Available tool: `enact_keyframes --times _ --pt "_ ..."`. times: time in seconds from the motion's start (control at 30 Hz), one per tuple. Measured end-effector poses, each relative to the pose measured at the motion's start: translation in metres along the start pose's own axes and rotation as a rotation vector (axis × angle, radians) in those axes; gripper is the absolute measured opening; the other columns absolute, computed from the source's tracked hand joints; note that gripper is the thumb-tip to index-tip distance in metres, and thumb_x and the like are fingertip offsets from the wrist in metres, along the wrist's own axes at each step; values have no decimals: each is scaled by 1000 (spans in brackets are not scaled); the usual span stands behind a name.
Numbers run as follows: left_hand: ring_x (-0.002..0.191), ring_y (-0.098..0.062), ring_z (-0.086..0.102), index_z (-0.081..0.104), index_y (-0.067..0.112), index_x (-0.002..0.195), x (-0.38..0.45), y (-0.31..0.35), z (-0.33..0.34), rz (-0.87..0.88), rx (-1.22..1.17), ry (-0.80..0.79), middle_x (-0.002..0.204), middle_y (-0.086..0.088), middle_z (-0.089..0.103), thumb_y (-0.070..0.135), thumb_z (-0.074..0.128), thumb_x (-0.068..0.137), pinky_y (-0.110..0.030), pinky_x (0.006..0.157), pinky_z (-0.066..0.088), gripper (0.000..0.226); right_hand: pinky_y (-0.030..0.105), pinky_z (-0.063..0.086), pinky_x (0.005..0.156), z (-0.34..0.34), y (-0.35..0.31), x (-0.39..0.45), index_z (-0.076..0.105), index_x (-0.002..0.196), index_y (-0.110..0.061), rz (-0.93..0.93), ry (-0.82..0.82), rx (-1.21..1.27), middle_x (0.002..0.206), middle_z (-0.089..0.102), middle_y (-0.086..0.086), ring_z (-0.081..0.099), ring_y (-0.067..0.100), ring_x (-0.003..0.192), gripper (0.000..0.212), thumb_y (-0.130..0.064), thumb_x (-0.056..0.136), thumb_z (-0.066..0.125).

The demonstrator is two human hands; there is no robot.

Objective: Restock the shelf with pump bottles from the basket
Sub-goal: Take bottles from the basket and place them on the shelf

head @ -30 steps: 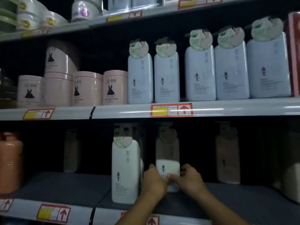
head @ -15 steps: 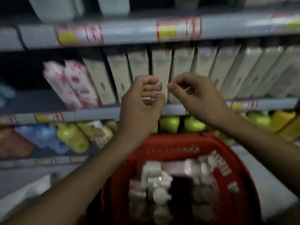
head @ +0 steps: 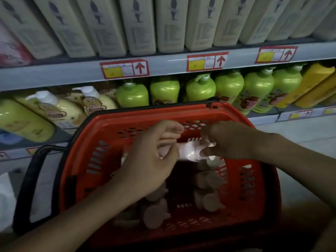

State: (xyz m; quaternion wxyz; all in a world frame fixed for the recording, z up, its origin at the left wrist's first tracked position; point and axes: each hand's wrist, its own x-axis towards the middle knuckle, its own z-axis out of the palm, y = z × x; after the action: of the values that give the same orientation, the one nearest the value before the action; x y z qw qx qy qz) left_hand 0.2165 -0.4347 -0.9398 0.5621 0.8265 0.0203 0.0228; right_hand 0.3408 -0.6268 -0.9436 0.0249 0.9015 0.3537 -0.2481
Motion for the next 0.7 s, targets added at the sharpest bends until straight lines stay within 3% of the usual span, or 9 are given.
enact_keyframes --times 0.13,0.23,0.37,0.47,0.57,0.63,0.7 --pt "127 3 53 54 24 132 -6 0 18 42 31 -213 130 16 60 1 59 91 -20 106 45 47 37 52 87 23 -7 8 48 135 -21 -2 -50 -46 137 50 6 63 30 115 65 -45 79 70" --pt "135 5 43 38 31 146 1 -4 25 68 192 -294 145 18 48 15 62 92 -25 112 39 61 39 52 90 38 -12 15 39 143 -19 31 -17 -187 140 46 9 64 32 113 72 -48 83 67" --pt "131 -8 46 32 25 152 8 -11 27 14 426 -267 151 10 41 22 62 92 -20 111 33 67 37 51 86 41 -17 18 49 131 -17 -8 37 -311 122 64 4 66 27 107 55 -46 86 62" --pt "128 -5 46 37 24 147 8 -15 27 10 440 -280 143 9 46 24 66 89 -20 106 36 65 32 44 76 28 -23 12 54 119 -20 -44 117 -238 117 66 1 66 24 103 45 -48 84 62" --pt "101 5 52 49 28 128 10 -17 27 26 368 -245 120 15 53 14 68 82 -7 87 36 52 31 39 68 4 -37 3 57 101 -26 -79 295 -94 104 68 -2 67 25 94 34 -54 81 56" --pt "112 0 51 46 27 133 9 -19 31 49 362 -182 125 11 53 14 70 79 -14 95 39 61 32 43 66 -14 -44 0 59 94 -26 -68 373 -67 93 69 -1 67 27 88 35 -57 78 53" --pt "138 -13 39 31 23 149 7 -21 34 41 381 -118 146 4 43 19 74 77 -29 111 37 83 34 48 68 -30 -45 -4 63 97 -26 5 436 -36 90 70 3 67 32 89 41 -59 75 53"
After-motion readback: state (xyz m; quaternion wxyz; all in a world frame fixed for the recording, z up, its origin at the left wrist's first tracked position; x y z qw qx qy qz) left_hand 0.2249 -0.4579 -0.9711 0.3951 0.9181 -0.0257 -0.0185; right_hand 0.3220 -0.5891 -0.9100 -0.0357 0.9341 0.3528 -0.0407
